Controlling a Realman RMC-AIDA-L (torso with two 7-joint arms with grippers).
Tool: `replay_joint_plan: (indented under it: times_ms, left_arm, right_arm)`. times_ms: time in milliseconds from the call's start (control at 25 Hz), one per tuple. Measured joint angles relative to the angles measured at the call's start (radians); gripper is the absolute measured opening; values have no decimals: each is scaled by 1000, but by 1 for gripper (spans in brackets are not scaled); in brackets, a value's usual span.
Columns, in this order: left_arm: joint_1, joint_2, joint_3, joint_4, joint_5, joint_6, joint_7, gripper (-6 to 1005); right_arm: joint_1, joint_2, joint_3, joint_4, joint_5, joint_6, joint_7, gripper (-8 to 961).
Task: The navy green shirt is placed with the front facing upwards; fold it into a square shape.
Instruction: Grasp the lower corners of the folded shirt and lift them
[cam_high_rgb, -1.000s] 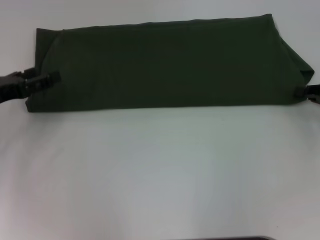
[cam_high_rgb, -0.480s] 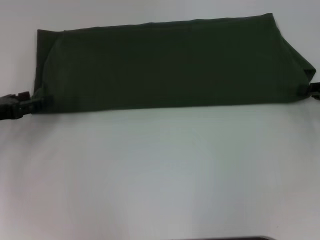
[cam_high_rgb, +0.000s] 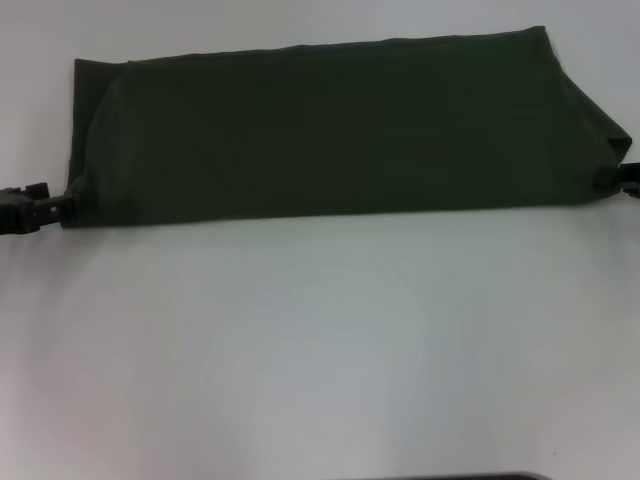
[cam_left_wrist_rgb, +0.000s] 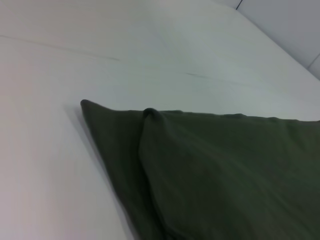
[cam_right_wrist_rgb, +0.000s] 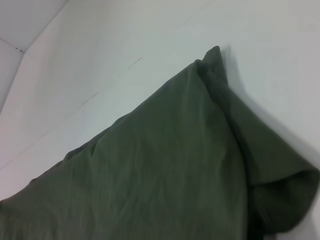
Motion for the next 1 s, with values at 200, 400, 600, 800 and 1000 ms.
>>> replay_joint_plan:
  times_ms: [200, 400, 600, 800, 1000]
  left_arm:
    - [-4, 0, 2, -3, 20, -18, -12, 847]
    - [-5, 0, 4, -3, 22, -14, -14, 842]
    - [-9, 0, 15, -7, 24, -11, -16, 838]
    - [-13, 0, 33, -15, 29, -8, -20, 834]
    - [-19, 0, 38, -16, 46, -7, -31, 829]
  right_arm:
    - [-2, 0, 8, 0, 2, -2, 0, 15]
    - [-2, 0, 11, -1, 3, -2, 0, 15]
    - [1, 0, 11, -2, 3, -2, 0, 15]
    - [2, 0, 11, -2, 3, -2, 0, 15]
    - [1, 0, 11, -2, 3, -1, 0, 15]
